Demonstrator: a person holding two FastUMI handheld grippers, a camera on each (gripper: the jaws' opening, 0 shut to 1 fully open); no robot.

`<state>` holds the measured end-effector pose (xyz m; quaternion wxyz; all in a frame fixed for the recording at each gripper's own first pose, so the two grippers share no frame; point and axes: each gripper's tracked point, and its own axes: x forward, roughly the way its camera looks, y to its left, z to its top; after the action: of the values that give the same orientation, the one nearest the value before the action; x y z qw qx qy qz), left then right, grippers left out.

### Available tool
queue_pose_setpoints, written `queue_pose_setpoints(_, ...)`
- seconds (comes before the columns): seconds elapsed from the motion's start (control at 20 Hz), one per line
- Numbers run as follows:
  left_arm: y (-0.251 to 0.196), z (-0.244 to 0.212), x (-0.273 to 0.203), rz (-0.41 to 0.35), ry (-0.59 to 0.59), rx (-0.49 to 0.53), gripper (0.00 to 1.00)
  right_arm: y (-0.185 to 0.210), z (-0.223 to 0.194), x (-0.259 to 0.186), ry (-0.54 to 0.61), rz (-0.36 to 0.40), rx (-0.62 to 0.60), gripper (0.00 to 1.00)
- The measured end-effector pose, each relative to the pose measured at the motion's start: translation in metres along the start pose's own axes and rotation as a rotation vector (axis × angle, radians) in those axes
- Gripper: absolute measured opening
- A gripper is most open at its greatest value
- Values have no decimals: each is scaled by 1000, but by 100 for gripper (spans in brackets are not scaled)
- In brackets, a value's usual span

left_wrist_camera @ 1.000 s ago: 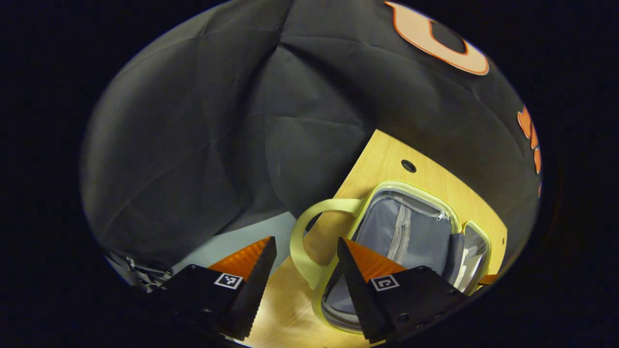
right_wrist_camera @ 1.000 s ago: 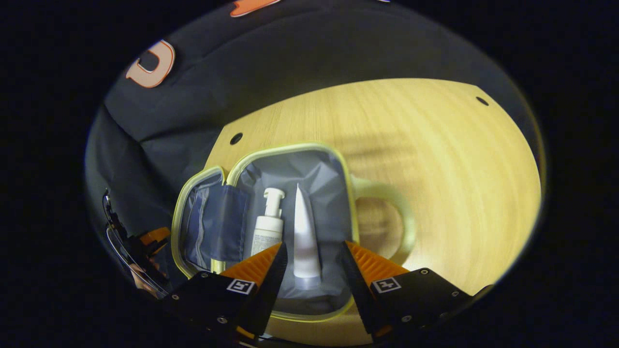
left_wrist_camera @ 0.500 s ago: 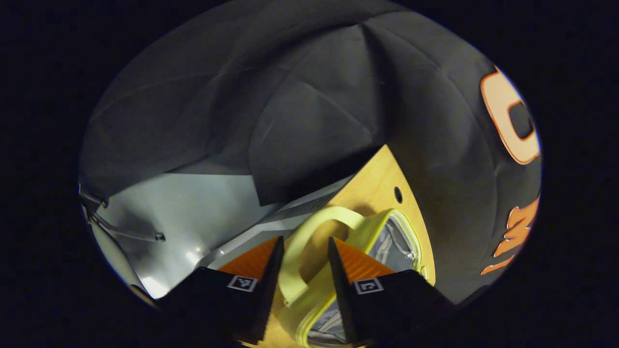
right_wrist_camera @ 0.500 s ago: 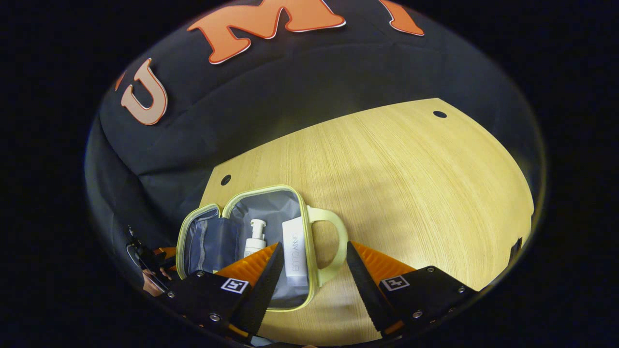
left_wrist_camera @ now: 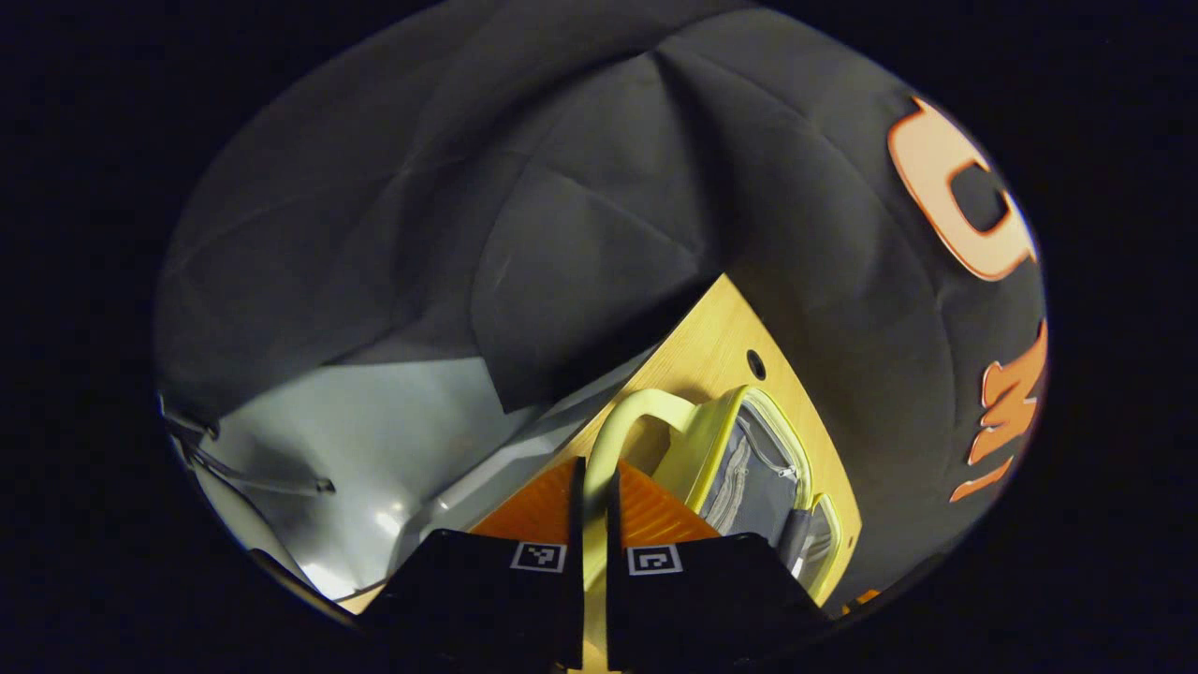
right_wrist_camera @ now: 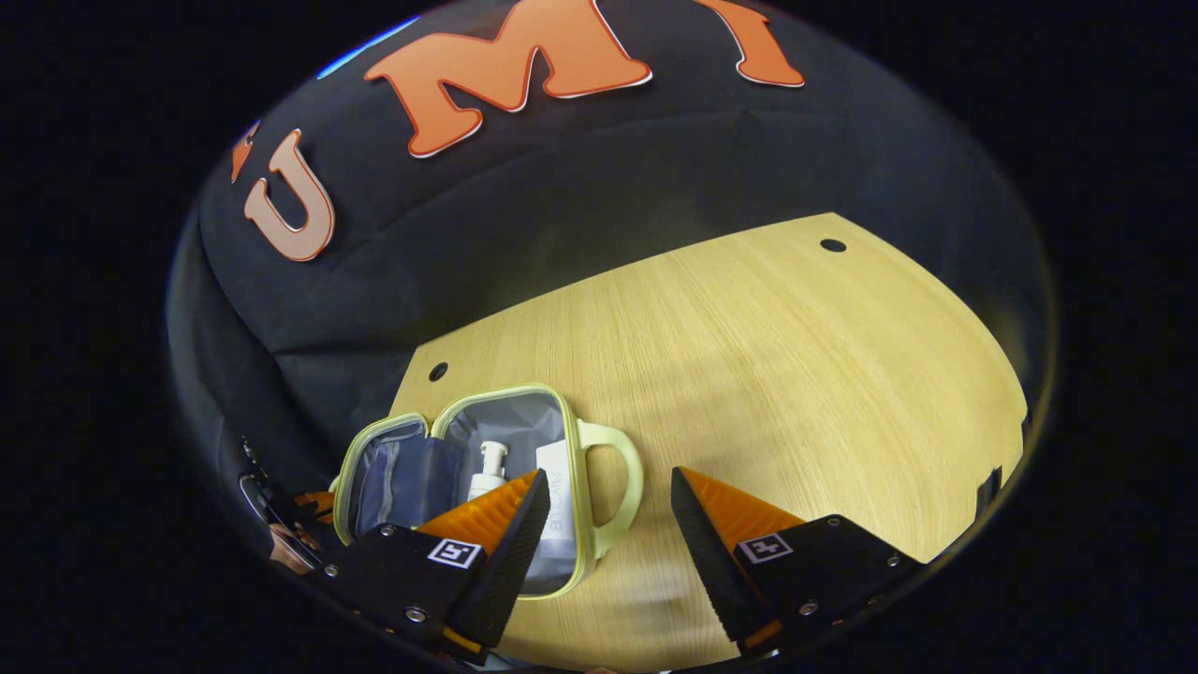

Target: First open the suitcase, pack the skin care products into it, and then close the suitcase.

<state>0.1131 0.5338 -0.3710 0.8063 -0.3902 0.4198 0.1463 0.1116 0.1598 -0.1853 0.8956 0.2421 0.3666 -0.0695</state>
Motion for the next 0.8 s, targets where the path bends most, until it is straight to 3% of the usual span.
queue_pose_setpoints(0.2,-32,19,-37,7,-89,162,10,-15,15,-11,-58,-14,-86,85)
queue_pose_setpoints(0.35,-62,28,-70,-3,-148,225,9,-20,26,-20,-104,-2,-143,85)
queue_pose_setpoints(0.8,-176,22,-156,-112,-274,453,9,-43,50,-44,-213,26,-306,92)
